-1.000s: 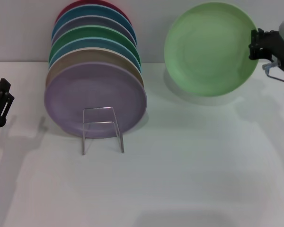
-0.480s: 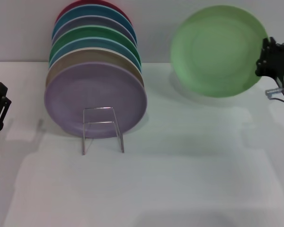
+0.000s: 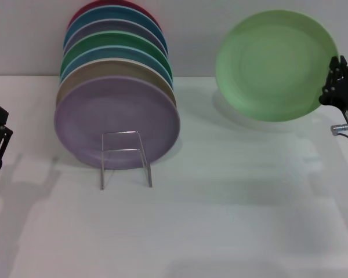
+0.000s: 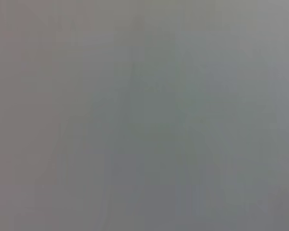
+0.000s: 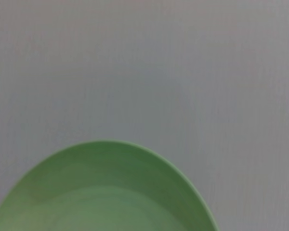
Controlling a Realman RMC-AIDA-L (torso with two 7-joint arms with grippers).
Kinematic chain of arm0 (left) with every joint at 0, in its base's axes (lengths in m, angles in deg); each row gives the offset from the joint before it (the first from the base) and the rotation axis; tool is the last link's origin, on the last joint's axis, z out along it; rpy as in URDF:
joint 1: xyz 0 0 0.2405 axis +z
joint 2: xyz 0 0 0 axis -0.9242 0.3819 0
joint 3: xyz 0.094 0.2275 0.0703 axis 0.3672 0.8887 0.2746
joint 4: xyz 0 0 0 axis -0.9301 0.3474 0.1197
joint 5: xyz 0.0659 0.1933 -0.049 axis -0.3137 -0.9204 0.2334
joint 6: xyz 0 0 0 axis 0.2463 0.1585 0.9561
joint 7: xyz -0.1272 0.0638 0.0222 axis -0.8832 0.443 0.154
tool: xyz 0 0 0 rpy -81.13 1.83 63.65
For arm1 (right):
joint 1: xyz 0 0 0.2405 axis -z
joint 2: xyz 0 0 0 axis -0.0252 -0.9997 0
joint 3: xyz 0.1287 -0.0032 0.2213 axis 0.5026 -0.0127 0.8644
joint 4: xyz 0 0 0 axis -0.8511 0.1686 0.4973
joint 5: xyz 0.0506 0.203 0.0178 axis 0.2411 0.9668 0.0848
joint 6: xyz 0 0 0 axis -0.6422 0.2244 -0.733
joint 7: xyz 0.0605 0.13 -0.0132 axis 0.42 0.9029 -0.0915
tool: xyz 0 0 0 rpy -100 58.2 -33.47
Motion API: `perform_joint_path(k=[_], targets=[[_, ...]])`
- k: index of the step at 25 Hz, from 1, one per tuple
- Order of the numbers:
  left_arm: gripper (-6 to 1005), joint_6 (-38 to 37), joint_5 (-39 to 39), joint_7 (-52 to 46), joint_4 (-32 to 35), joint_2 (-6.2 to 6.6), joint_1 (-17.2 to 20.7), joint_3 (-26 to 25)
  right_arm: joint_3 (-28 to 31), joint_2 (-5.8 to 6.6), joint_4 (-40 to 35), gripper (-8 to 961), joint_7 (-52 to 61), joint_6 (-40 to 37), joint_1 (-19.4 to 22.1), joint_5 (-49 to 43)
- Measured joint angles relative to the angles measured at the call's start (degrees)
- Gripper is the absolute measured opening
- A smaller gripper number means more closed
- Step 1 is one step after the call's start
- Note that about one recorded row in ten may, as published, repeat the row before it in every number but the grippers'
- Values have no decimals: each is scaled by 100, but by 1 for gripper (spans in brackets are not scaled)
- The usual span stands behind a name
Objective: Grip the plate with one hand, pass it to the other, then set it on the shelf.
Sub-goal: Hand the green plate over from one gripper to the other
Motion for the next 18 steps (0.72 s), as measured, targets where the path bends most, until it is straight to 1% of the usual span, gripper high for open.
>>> perform_joint_path(k=[1, 3, 4, 5, 7, 8, 9, 10, 11, 13, 14, 15, 16, 17, 18], targets=[[809, -219, -5, 0, -2, -7, 75, 138, -40, -1, -188, 18, 127, -148, -71, -10], [809, -312, -5, 0, -6, -9, 100, 201, -149, -6, -482, 18, 340, -421, -172, -17], [809, -444, -6, 0, -49, -9, 152, 332, -301, -15, -683, 18, 531, -716, -208, -10], [810, -444, -6, 0, -49, -9, 152, 332, -301, -15, -683, 18, 531, -716, -208, -10], [810, -490, -6, 0, -109, -7, 198, 452, -473, -26, -807, 18, 668, -1019, -174, -6], [810, -501, -6, 0, -129, -6, 216, 505, -571, -31, -826, 18, 695, -1194, -116, -4], [810, -525, -5, 0, -143, -4, 242, 648, -815, -42, -847, 18, 712, -1586, 43, 0], [810, -525, -5, 0, -143, -4, 242, 648, -815, -42, -847, 18, 712, -1586, 43, 0], [810, -532, -8, 0, -145, -4, 246, 719, -917, -46, -840, 18, 714, -1743, 129, 2], [810, -538, -6, 0, -150, -3, 247, 914, -1062, -48, -792, 18, 717, -1939, 321, 6], [810, -538, -6, 0, -172, -2, 244, 1094, -1246, -49, -728, 18, 721, -2112, 554, 10], [810, -533, -6, 0, -193, -3, 239, 1177, -1366, -49, -710, 18, 720, -2215, 642, 11], [810, -533, -6, 0, -193, -3, 239, 1177, -1366, -49, -710, 18, 720, -2215, 642, 11], [810, -511, -6, 0, -216, -3, 227, 1344, -1636, -50, -692, 18, 713, -2468, 840, 11], [810, -511, -6, 0, -216, -3, 227, 1344, -1636, -50, -692, 18, 713, -2468, 840, 11]])
